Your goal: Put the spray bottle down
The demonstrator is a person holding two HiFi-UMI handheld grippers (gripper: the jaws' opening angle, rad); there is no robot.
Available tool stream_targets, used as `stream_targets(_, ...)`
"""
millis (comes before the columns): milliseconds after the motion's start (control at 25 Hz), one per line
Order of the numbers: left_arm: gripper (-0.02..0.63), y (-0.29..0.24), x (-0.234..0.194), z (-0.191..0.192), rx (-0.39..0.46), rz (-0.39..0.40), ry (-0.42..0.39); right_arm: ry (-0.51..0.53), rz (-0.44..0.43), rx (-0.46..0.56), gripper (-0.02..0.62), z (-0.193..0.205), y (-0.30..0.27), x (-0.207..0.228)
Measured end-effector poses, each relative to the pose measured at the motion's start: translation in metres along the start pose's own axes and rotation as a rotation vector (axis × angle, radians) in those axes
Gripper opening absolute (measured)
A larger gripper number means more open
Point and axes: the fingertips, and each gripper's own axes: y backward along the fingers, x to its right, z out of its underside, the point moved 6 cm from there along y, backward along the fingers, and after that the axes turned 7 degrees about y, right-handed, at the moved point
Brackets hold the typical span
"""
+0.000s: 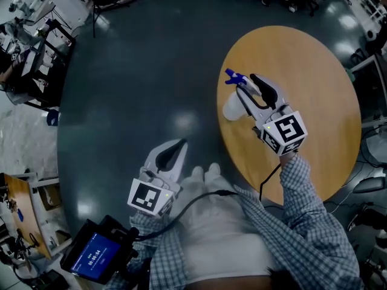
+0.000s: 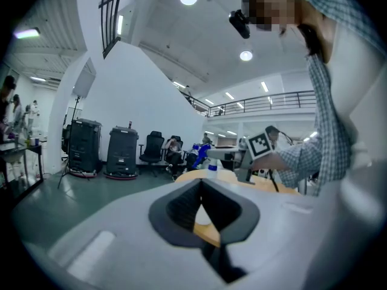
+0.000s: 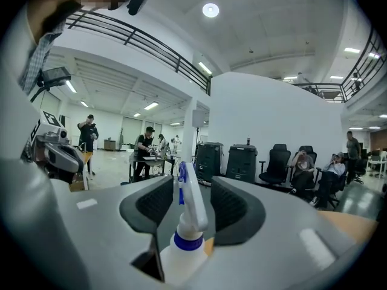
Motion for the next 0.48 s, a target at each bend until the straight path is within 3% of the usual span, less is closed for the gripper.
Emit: stream_targets(480,0.002,-0.015,0.015,-0.007,-0.007,0.072,-0.020,-0.034,0.032,0.044,0.202,-0.013,0.044,-0.001)
